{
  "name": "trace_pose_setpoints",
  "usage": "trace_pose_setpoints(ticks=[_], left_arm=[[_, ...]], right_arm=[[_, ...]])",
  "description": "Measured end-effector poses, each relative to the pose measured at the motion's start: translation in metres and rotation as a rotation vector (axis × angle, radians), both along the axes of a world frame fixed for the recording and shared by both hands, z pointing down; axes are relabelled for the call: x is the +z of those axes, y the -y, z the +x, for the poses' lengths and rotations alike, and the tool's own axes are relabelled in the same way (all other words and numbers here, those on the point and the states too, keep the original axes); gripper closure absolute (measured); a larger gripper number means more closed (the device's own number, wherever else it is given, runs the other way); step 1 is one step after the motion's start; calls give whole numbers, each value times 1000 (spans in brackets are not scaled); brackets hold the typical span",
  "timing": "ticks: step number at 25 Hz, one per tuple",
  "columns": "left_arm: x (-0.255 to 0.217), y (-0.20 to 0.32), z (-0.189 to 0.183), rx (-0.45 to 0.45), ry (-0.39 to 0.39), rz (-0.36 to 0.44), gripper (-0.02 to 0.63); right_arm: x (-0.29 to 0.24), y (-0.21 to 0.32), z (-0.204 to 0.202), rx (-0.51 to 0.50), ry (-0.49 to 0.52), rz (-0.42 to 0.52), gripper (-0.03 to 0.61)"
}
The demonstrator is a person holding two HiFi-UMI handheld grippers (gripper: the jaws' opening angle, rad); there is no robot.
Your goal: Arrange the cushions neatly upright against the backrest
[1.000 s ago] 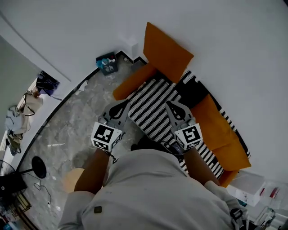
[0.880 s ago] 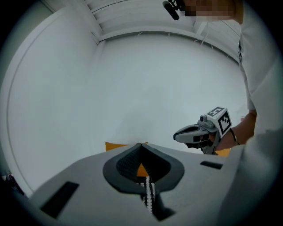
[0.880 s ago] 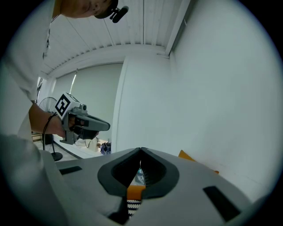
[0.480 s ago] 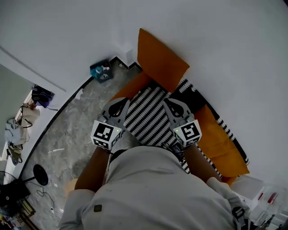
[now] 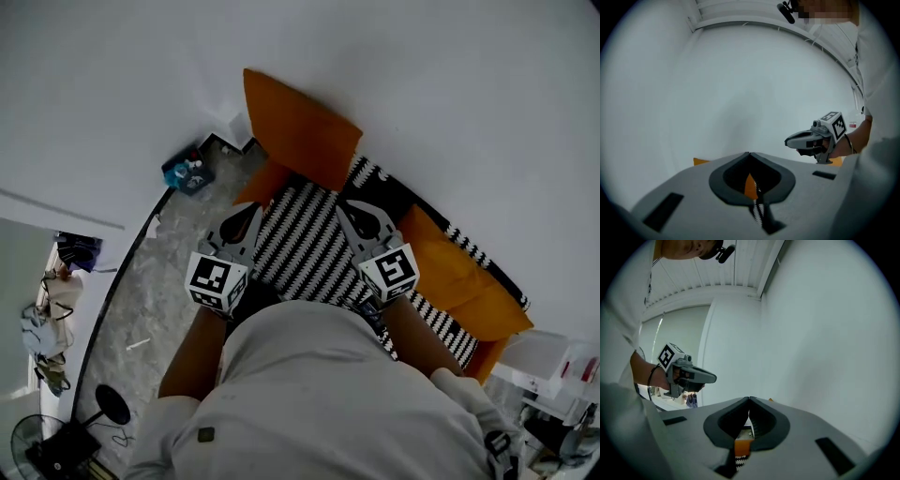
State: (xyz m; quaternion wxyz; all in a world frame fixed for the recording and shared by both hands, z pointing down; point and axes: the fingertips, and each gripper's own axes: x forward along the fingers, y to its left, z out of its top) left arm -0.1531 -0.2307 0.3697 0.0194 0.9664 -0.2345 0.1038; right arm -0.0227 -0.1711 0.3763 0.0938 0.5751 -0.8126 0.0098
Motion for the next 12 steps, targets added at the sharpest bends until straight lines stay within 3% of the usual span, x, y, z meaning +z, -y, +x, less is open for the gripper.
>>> trace_pose_setpoints(ticks=[12], left_arm=[[12, 82, 87, 295, 33, -26, 604]], right_arm=[[7, 51, 65, 256, -11, -40, 551]])
